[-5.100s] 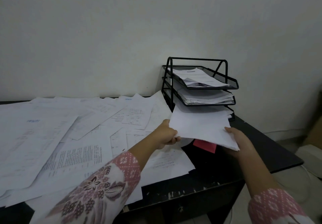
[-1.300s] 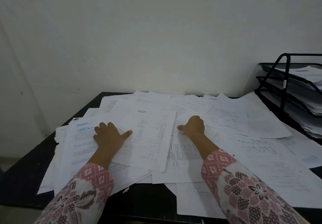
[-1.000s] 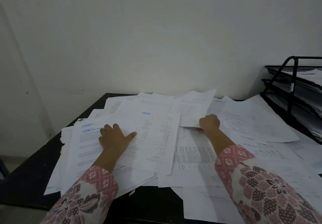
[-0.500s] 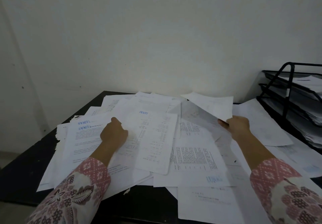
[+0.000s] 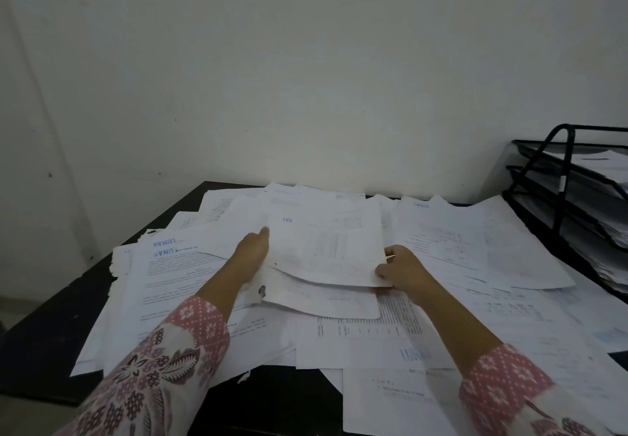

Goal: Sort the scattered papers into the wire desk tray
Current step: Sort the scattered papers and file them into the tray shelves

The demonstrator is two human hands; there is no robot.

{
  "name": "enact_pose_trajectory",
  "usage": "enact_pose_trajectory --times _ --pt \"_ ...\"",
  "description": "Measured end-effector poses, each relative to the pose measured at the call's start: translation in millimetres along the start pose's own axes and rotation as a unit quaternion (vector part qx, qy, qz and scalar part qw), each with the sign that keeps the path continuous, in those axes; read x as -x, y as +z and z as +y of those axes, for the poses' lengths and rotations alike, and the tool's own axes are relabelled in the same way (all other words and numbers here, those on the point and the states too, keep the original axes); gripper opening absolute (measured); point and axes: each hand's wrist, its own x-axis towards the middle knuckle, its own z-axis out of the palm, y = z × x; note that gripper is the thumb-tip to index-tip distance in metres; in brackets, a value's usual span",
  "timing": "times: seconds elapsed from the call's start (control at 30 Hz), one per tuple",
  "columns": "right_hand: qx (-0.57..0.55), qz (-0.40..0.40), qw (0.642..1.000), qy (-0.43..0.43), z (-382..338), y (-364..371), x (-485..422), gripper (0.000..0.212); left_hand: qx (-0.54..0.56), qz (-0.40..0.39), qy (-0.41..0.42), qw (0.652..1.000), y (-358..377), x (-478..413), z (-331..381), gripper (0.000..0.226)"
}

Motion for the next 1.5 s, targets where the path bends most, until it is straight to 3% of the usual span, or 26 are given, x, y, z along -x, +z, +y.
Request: enact_pose_trajectory --times 0.1,0.17,0.3,0.4,0.47,0.53,0.63,0.73,0.8,0.87,0.93,1.0,1.07,1.2,1.4,1.5 --pt "0.061 -0.034 0.997 -0.017 -0.9 -0.5 -0.8 0.037 0.025 -0.085 -0.003 0.996 2.0 -1.0 1.2 0.071" --pt "0.104 -0.064 0.992 -0.024 -1.8 -0.9 -1.8 0.036 0.011 -0.131 0.012 0.991 4.3 3.6 4.3 0.069" --pt "0.154 -0.094 0.983 -0.021 -1.2 -4.5 -4.0 0.040 -0.050 -0.156 0.045 0.985 9.4 5.9 7.6 0.063" --pt "0.127 -0.069 0.989 -0.026 -0.5 -8.8 -9.5 0.023 -0.016 -0.167 0.072 0.983 10.3 1.0 7.1 0.058" --pt "0.077 -0.004 0.996 -0.037 -0.5 -11.9 -14.0 0.023 0.039 -0.177 0.092 0.979 11.2 -0.4 8.0 0.058" --pt "-0.066 0.032 0.997 -0.014 0.5 -14.8 -21.9 0.037 0.073 -0.179 0.108 0.975 14.2 -3.0 10.9 0.059" --pt "-0.286 -0.031 0.956 0.063 -1.4 -20.8 -26.6 0.026 0.114 -0.201 0.107 0.967 19.4 -9.4 16.7 0.060" --pt "-0.276 -0.061 0.958 0.049 2.4 -20.5 -34.4 0.015 0.125 -0.236 0.096 0.959 23.3 -21.3 21.6 0.063" --pt "-0.218 -0.018 0.975 0.032 7.9 -17.6 -43.4 0.029 0.099 -0.196 0.095 0.971 23.1 -32.1 24.3 0.058" --pt "-0.188 0.014 0.982 0.023 12.6 -15.6 -48.3 0.037 0.023 -0.067 0.121 0.990 16.8 -48.3 21.0 0.047" --pt "-0.178 0.030 0.983 0.023 17.0 -13.2 -54.7 0.037 -0.100 0.069 0.148 0.982 6.2 -67.8 13.5 0.038" --pt "-0.175 0.043 0.983 0.027 19.5 -11.6 -61.2 0.029 -0.230 0.143 0.120 0.955 -5.9 -82.0 5.4 0.038" --pt "-0.176 0.061 0.982 0.029 17.2 -13.1 -64.3 0.013 -0.336 0.155 0.070 0.926 -14.3 -89.3 -0.5 0.045" --pt "-0.142 0.079 0.987 0.003 20.2 -17.0 -68.4 0.018 -0.400 0.142 0.041 0.905 -13.9 -96.4 -6.8 0.067" --pt "-0.154 0.113 0.981 -0.021 24.0 -23.1 -63.7 0.024 -0.373 0.167 0.069 0.910 -7.5 -94.2 0.9 0.063" --pt "-0.185 0.114 0.976 -0.018 20.9 -25.6 -62.0 0.029 -0.301 0.137 0.102 0.938 -6.1 -94.9 6.5 0.052"
